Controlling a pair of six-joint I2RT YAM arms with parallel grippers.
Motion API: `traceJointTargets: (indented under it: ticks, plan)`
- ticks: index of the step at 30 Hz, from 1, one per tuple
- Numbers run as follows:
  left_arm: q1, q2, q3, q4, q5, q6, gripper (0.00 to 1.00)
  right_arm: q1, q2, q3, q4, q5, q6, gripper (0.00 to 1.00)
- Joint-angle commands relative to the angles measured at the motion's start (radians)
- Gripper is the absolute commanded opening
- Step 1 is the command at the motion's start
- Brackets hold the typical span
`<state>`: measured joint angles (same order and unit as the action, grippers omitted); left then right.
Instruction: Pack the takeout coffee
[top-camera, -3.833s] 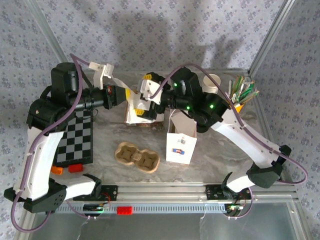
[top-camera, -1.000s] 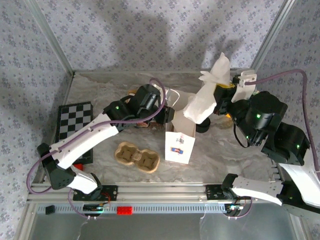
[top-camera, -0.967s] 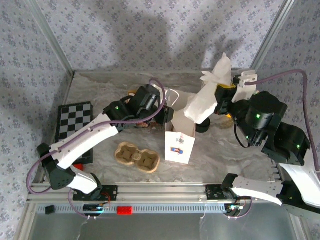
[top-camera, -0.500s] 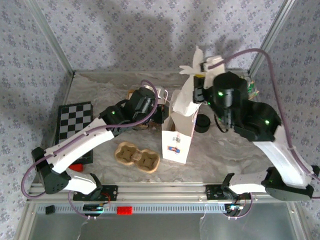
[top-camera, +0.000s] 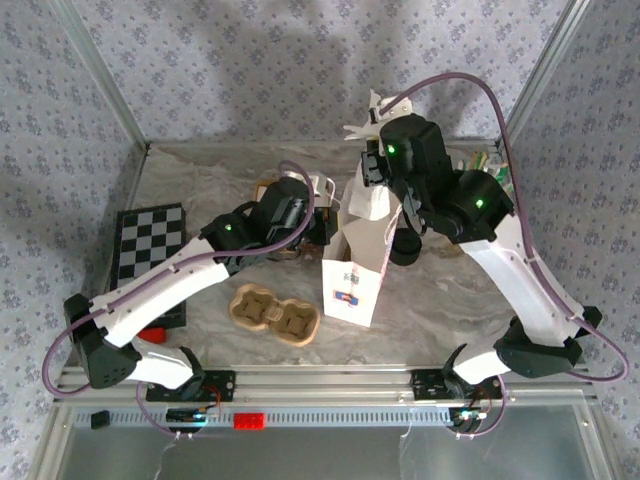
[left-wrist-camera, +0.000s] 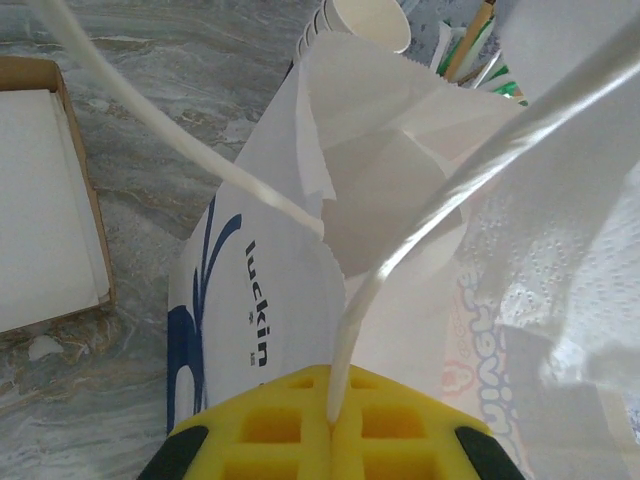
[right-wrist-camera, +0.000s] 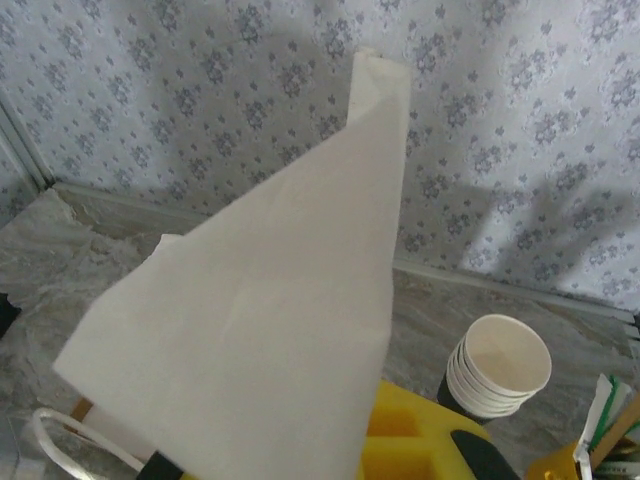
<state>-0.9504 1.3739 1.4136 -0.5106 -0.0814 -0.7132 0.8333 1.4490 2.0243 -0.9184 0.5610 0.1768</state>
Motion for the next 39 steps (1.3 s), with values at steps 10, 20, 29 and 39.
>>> traceJointTargets:
  ticks: [10, 20, 29, 39]
  plan:
    - [-0.007, -0.045, -0.011, 0.045, -0.042, -0.028, 0.03, -0.014, -0.066, -0.255, 0.019, -0.207, 0.177, 0.00]
    - [-0.007, -0.046, -0.011, 0.037, -0.054, -0.025, 0.03, -0.016, -0.163, -0.291, -0.035, -0.323, 0.143, 0.42]
    - [-0.007, -0.042, -0.007, 0.036, -0.041, -0.018, 0.03, -0.226, -0.032, -0.121, -0.215, -0.623, 0.049, 0.45]
    - [-0.007, -0.042, -0.005, 0.022, -0.057, -0.018, 0.03, -0.267, 0.121, 0.003, -0.431, -0.805, -0.077, 0.16]
